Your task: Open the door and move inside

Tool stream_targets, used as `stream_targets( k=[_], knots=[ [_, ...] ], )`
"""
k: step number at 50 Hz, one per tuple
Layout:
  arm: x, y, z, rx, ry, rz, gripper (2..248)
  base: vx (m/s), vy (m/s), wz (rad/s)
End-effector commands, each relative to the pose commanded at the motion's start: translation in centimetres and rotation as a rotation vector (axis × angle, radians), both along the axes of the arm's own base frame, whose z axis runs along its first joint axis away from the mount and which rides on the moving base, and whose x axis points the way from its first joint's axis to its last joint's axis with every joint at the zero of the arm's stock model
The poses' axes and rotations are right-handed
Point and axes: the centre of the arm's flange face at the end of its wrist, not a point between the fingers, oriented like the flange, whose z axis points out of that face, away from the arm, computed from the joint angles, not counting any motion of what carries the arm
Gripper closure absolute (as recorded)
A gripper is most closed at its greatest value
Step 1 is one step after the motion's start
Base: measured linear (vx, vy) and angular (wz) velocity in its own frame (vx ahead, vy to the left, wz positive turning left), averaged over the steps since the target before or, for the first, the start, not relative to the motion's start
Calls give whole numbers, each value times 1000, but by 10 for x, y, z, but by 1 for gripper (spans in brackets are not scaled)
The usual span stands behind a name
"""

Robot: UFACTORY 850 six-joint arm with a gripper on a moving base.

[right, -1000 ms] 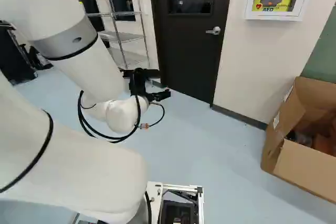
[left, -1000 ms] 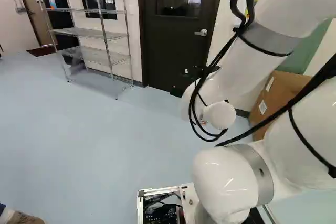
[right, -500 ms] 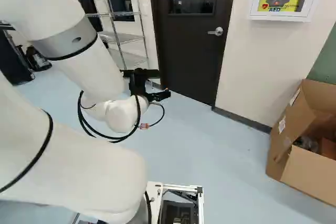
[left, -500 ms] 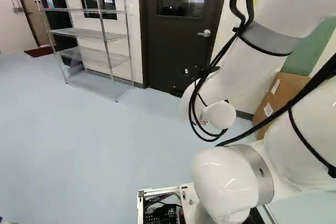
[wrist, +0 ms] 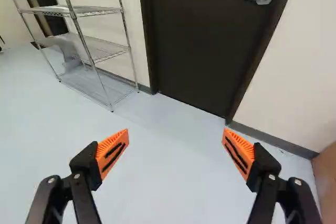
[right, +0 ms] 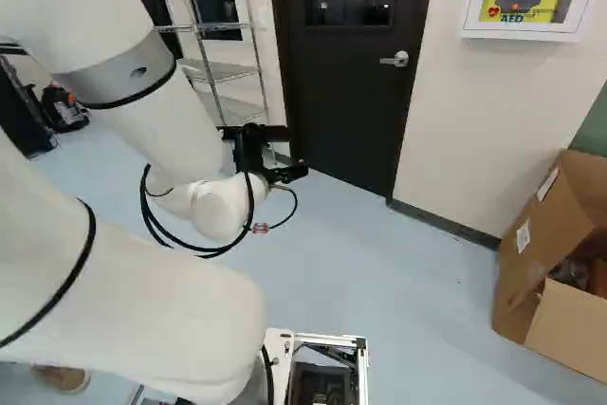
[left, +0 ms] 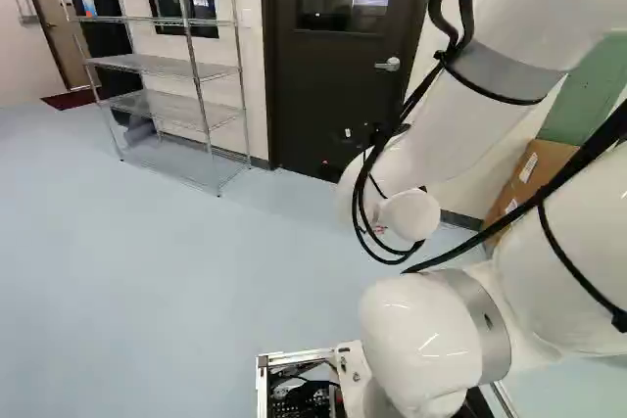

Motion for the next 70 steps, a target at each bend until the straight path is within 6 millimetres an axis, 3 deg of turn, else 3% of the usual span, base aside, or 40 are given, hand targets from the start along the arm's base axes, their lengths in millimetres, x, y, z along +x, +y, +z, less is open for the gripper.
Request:
stream_targets(
  k=[25,70],
  knots=[
    [0,0,0,0,0,0,3,198,67,-41],
    [0,0,0,0,0,0,3,206,40,-257]
  ],
)
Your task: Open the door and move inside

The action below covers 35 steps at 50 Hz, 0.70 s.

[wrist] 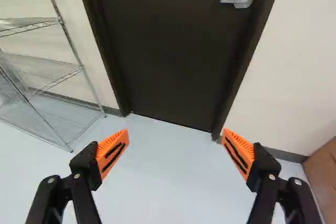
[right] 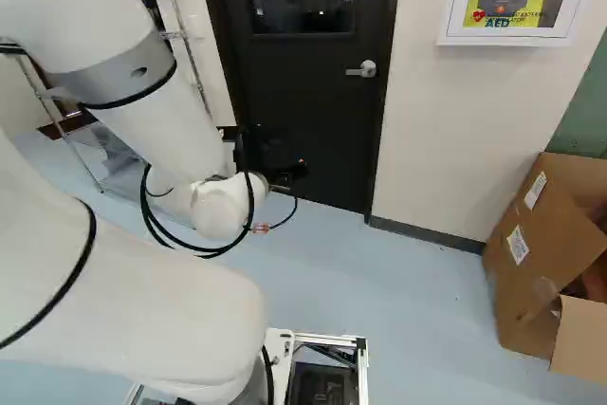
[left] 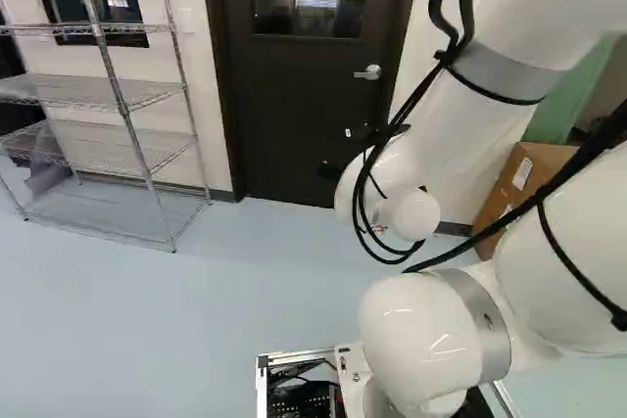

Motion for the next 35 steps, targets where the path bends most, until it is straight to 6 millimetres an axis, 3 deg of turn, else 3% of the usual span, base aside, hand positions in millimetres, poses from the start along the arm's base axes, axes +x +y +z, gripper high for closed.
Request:
stream_targets(
  k=[35],
  knots=[
    [0,0,0,0,0,0,3,194,74,-265]
  ],
)
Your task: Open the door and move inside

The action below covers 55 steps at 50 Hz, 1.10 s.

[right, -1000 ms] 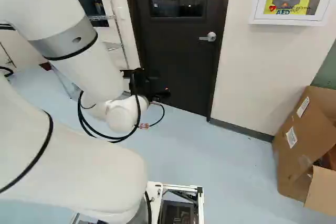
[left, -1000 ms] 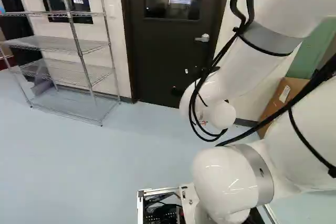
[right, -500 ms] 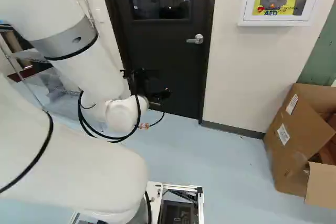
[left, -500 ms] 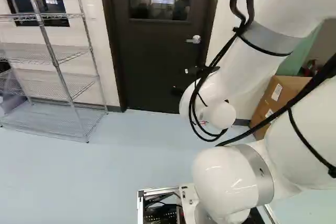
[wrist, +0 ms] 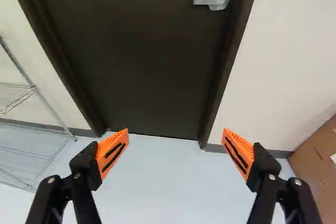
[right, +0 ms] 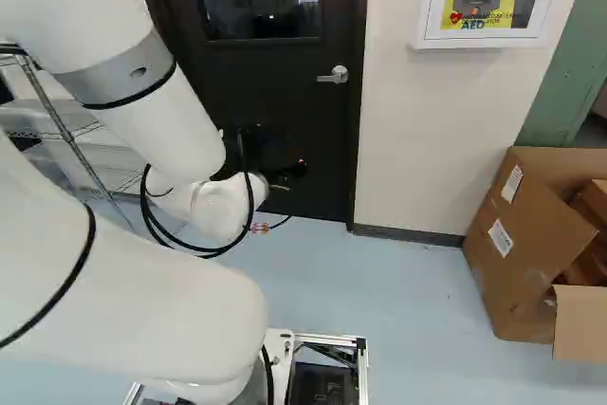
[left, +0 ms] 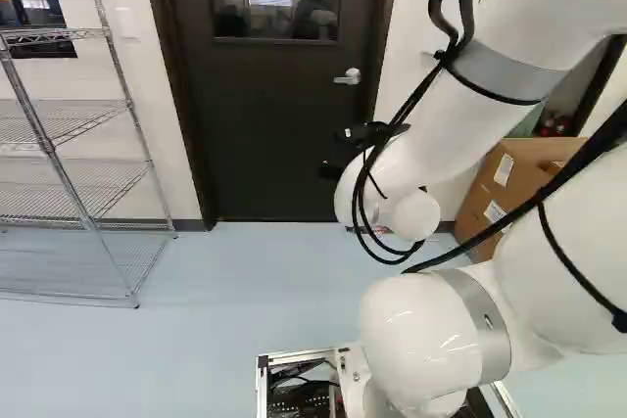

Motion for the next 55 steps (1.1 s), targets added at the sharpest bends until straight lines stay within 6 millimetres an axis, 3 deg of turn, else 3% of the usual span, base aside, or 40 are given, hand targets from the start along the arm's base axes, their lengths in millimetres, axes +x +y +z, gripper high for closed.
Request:
stream_targets(
  k=[55],
  knots=[
    [0,0,0,0,0,0,3,192,102,-241]
  ],
)
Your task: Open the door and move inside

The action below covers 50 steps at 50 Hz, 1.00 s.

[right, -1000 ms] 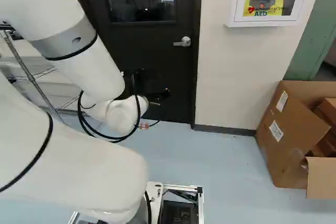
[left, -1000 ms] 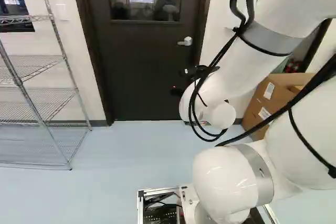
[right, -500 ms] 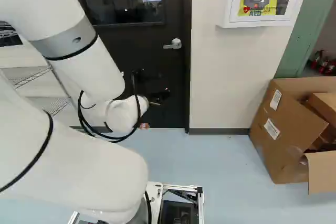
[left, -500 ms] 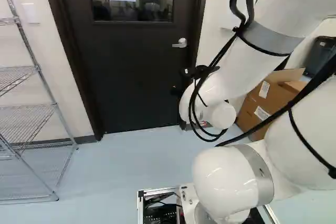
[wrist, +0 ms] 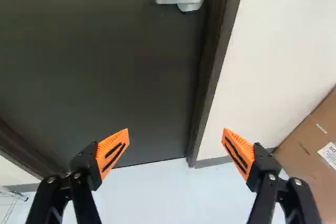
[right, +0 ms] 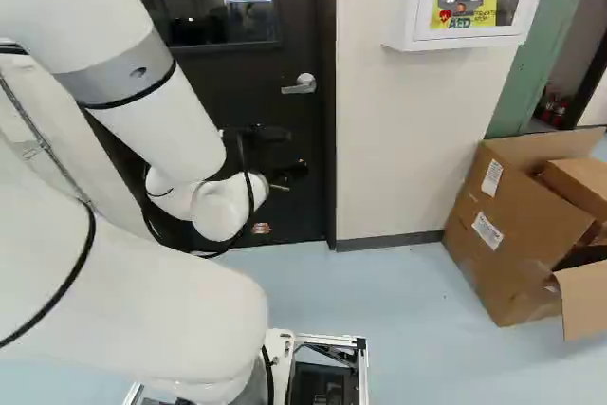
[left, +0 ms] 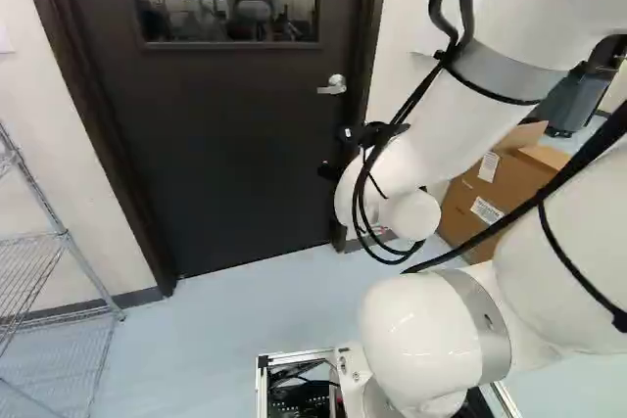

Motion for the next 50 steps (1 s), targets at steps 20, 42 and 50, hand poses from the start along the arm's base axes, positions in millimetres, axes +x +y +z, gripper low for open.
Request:
stream_targets(
  k=[20,42,50],
  knots=[
    [0,0,0,0,0,0,3,149,157,-30],
    [8,0,1,0,4,0,3,43,18,-4],
    [14,0,2,0,6,0,3,0,0,0]
  ],
)
